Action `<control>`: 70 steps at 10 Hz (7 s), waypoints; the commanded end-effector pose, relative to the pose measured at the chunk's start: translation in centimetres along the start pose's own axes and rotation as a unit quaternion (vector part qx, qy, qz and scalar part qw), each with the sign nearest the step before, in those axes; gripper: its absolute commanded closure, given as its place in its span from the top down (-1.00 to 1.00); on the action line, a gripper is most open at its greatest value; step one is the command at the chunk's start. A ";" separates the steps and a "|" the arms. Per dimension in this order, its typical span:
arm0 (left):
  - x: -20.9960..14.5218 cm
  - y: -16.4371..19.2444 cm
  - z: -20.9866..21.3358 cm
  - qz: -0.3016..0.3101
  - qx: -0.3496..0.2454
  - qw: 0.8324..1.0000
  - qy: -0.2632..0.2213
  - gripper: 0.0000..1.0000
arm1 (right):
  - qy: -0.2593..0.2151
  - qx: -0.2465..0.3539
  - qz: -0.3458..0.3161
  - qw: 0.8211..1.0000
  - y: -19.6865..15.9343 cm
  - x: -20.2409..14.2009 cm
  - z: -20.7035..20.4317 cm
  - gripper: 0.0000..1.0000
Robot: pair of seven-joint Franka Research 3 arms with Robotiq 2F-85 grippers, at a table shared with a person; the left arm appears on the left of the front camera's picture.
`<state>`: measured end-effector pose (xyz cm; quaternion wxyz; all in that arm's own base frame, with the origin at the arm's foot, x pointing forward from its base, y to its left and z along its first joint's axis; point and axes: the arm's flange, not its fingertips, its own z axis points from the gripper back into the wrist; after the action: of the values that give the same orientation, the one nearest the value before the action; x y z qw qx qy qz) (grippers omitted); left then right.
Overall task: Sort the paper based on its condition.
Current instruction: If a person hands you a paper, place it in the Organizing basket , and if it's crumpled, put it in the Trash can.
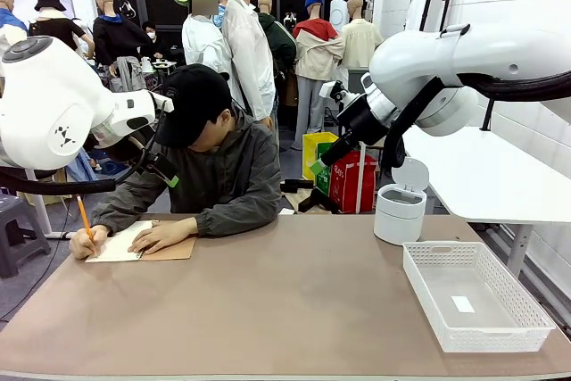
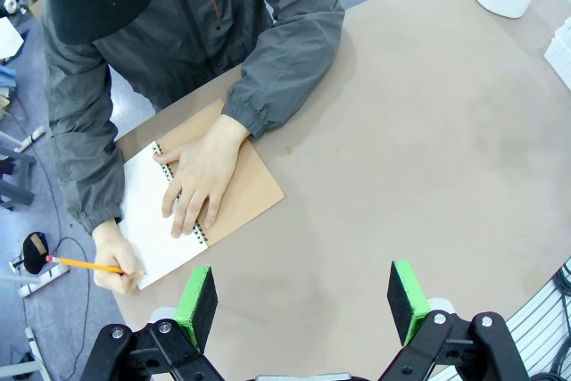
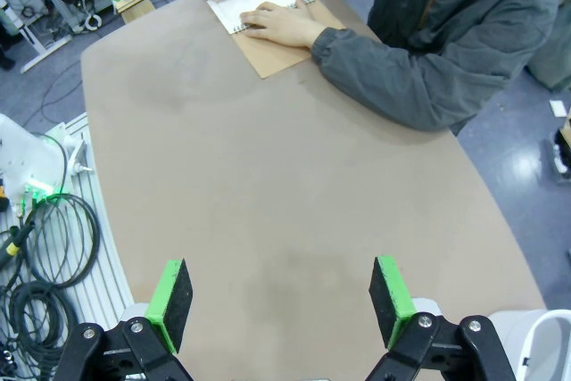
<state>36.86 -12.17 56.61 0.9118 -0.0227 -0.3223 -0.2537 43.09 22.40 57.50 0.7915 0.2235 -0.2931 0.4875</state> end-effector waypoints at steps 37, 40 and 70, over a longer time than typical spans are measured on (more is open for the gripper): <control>0.0 0.1 0.1 0.001 -0.001 1.000 0.003 1.00 | 0.005 -0.003 -0.002 1.000 0.0 -0.1 -0.1 1.00; 0.0 0.1 0.1 0.001 -0.001 1.000 0.003 1.00 | 0.005 -0.003 -0.002 1.000 0.0 -0.1 -0.1 1.00; 0.0 0.1 0.1 0.001 -0.001 1.000 0.003 1.00 | 0.005 -0.003 -0.002 1.000 0.0 -0.1 -0.1 1.00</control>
<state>36.86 -12.17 56.61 0.9118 -0.0227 -0.3223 -0.2537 43.09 22.40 57.50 0.7915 0.2235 -0.2931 0.4875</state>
